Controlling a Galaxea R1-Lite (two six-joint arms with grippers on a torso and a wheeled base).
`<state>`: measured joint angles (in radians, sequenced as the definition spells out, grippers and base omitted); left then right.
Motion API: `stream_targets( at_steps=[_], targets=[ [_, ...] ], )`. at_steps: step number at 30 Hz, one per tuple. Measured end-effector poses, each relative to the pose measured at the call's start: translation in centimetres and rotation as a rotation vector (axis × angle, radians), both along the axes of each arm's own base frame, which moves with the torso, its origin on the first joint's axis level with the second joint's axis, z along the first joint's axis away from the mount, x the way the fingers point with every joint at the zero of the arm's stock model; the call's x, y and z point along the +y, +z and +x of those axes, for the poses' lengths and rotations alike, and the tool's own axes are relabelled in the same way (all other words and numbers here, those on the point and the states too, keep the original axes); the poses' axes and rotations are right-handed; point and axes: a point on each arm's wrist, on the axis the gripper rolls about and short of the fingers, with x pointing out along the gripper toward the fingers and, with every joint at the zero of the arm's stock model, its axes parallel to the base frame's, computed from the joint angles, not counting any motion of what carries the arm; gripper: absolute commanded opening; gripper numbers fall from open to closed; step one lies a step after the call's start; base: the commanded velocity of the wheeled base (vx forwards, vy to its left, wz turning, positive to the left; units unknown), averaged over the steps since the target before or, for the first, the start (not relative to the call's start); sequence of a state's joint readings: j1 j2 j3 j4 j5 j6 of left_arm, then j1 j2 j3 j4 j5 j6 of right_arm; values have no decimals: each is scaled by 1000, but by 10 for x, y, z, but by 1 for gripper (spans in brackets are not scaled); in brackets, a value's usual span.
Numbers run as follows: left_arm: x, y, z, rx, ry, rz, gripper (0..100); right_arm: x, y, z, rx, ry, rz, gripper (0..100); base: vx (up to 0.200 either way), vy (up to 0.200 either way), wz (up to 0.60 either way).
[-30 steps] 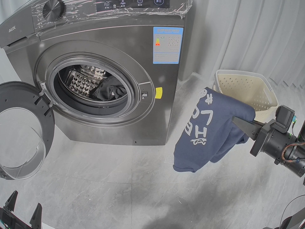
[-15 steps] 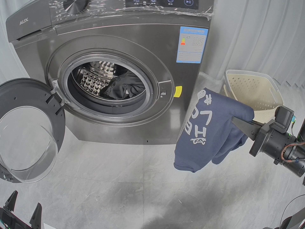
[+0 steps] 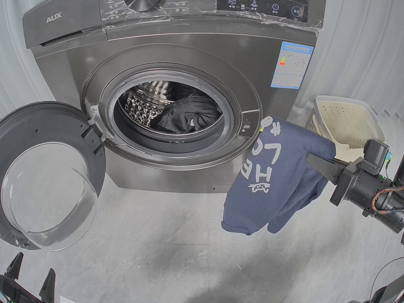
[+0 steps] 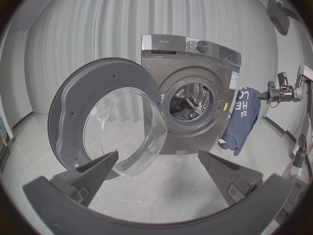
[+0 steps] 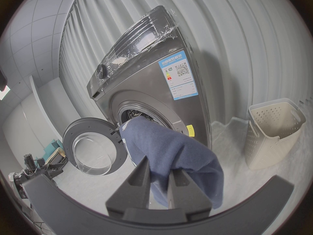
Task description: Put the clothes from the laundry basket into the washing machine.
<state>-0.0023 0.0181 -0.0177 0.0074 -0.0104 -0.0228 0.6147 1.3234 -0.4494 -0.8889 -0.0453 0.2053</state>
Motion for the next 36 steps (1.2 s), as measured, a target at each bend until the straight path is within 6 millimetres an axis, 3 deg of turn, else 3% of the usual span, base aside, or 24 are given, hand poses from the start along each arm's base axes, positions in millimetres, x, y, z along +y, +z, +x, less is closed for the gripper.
stream_targets(
  at_steps=[9,21,33,36],
  targets=[
    [0,0,0,0,-1,-3,100,1,-1,1,5,-2,-4,0,0,200,0],
    [0,0,0,0,-1,-5,100,1,-3,1,12,0,-6,0,0,0,0],
    [0,0,0,0,0,-4,100,3,-7,4,32,0,-13,0,0,200,0],
    [0,0,0,0,1,-3,100,6,-8,5,36,6,-17,0,0,0,0]
  ],
)
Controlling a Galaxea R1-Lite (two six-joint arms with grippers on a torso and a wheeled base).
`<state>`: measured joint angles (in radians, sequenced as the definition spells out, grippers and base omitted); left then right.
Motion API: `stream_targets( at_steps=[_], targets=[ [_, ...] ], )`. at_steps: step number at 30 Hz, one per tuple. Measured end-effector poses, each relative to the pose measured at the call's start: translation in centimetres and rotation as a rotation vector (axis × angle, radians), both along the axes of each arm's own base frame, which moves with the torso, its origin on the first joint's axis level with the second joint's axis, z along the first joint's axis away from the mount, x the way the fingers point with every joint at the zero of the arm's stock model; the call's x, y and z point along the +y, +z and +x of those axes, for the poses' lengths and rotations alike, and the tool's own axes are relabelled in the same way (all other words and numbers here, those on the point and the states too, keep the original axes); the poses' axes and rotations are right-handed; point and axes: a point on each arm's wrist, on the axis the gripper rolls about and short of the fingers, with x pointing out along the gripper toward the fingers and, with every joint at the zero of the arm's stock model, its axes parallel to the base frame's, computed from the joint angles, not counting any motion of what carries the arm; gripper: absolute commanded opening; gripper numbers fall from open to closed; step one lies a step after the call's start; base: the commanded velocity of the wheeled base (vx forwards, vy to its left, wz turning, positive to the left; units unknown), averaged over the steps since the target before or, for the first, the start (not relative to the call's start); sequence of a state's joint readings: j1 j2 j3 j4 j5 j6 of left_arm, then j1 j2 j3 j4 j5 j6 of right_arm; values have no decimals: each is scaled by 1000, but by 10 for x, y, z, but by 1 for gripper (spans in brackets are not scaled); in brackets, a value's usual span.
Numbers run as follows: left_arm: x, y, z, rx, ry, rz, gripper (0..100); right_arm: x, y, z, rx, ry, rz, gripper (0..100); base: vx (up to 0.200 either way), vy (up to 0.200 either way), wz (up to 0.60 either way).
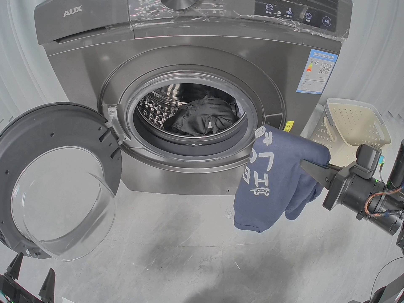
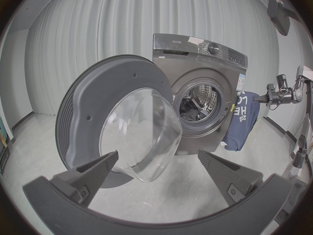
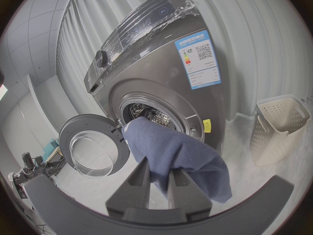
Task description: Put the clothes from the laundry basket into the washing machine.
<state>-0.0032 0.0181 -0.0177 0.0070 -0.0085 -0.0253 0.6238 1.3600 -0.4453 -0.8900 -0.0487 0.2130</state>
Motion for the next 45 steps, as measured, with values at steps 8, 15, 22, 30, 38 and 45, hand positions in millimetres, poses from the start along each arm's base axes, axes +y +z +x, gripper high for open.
stream_targets(
  at_steps=[8,15,22,30,38,45],
  targets=[
    [0,0,0,-4,10,32,100,21,2,-1,-35,47,31,0,0,0,0],
    [0,0,0,-4,7,43,100,42,1,4,-72,60,68,0,0,0,0],
    [0,0,0,-2,5,44,100,48,-4,8,-58,67,56,0,0,-200,0],
    [0,0,0,-4,4,44,100,54,-6,10,-51,77,53,0,0,-50,0],
    [0,1,0,-6,9,45,100,71,6,21,-77,92,94,0,0,0,0],
    [-2,20,-5,-103,-67,32,100,83,10,25,-99,121,143,0,0,0,0]
  ],
)
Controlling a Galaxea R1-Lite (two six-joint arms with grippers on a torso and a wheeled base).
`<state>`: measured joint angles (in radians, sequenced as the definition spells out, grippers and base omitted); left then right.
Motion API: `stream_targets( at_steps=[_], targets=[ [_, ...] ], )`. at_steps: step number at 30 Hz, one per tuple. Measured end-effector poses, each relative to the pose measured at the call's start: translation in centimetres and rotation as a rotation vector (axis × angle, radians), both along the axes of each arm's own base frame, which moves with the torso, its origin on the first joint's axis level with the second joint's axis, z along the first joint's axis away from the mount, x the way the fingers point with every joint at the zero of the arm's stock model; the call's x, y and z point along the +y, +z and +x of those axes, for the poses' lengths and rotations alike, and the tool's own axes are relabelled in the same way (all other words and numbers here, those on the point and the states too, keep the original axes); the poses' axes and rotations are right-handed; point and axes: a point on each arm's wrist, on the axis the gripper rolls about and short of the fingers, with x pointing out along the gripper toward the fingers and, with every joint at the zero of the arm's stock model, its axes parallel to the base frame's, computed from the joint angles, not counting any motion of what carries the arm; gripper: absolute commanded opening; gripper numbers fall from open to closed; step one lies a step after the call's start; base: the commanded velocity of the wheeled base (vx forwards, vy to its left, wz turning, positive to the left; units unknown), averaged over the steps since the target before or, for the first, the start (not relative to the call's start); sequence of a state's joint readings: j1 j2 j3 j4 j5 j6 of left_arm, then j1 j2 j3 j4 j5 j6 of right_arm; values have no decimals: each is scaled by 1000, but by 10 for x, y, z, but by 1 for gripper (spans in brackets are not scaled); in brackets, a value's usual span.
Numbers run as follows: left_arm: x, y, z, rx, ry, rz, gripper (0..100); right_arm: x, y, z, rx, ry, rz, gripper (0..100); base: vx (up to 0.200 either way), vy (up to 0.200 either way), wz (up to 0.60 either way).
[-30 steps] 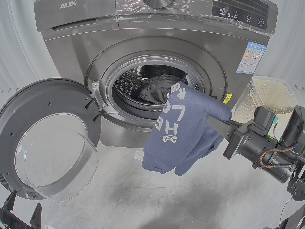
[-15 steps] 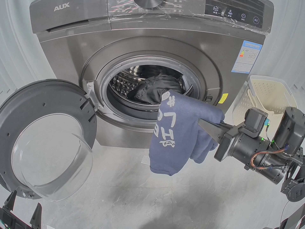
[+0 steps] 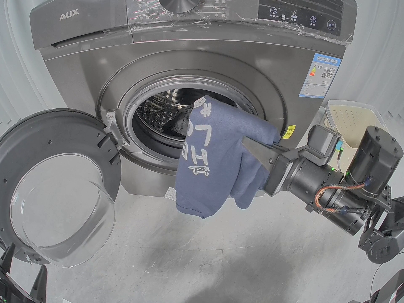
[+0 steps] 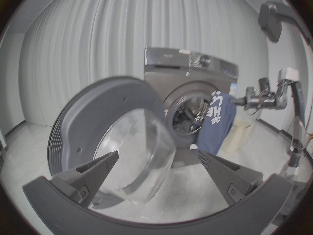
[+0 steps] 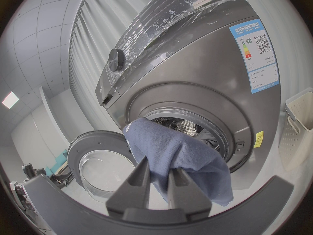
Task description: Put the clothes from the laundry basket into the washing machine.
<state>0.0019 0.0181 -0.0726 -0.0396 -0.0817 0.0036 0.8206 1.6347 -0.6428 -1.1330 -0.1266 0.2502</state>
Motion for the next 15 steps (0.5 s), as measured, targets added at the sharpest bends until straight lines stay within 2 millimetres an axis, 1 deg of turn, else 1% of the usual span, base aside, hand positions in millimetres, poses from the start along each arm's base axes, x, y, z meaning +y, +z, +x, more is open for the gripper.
stream_targets(
  at_steps=[2,3,4,6,8,12,15],
  targets=[
    [-1,14,-5,-46,-62,-1,100,3,0,1,-13,9,14,0,0,0,0],
    [-3,21,-7,-55,-132,4,100,5,0,2,-22,16,23,0,0,0,0],
    [-3,22,-7,-54,-145,5,100,5,-1,3,-23,16,24,0,0,0,0],
    [-5,27,-6,-38,-239,14,100,9,-2,5,-35,22,36,0,0,0,0],
    [-7,30,-2,4,-320,17,100,13,-3,8,-49,28,50,0,0,0,0],
    [-9,38,10,67,-402,16,100,22,-5,14,-65,31,63,0,0,0,0],
    [-10,47,26,111,-455,17,100,28,-5,18,-77,31,72,0,0,0,0]
  ],
)
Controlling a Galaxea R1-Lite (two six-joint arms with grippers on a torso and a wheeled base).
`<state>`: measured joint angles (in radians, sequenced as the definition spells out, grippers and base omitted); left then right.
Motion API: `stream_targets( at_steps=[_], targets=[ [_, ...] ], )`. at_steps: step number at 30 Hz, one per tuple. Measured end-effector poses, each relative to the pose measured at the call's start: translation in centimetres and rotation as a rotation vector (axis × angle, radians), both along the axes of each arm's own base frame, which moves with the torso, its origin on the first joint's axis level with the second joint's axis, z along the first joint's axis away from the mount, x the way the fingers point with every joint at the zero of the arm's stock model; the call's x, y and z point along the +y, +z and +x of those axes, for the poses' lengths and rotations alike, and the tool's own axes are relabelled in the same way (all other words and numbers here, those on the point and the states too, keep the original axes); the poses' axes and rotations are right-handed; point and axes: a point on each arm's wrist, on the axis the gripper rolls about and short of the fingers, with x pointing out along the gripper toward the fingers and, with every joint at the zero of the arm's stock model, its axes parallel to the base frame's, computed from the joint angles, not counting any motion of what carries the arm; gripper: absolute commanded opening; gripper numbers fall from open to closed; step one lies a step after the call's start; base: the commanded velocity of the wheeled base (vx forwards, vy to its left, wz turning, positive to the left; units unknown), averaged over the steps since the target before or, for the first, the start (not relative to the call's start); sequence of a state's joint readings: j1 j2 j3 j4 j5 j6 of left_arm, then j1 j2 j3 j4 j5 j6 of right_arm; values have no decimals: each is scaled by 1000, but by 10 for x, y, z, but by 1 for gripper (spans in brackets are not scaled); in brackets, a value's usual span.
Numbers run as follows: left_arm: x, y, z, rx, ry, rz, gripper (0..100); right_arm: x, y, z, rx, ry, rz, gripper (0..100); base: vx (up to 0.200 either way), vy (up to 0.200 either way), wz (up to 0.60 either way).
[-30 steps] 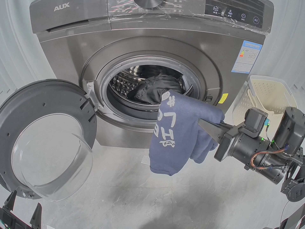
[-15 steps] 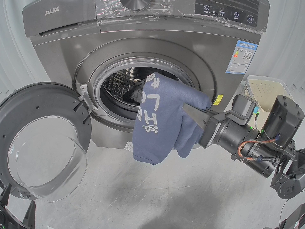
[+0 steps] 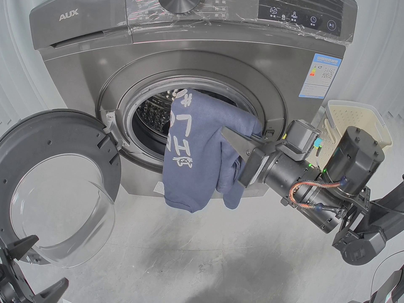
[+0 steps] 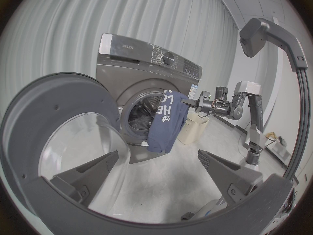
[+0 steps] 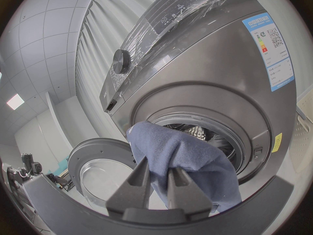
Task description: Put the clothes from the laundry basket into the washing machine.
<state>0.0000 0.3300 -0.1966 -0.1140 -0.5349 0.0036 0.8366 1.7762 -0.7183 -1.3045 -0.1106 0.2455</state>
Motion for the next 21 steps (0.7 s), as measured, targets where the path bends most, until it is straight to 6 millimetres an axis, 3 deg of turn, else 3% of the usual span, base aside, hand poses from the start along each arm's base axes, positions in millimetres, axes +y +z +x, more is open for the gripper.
stream_targets(
  at_steps=[9,21],
  targets=[
    [-7,15,57,119,-160,5,100,9,6,6,-32,1,32,0,0,0,0],
    [-41,0,132,287,-325,12,100,6,8,2,-40,-6,37,0,0,0,0]
  ],
)
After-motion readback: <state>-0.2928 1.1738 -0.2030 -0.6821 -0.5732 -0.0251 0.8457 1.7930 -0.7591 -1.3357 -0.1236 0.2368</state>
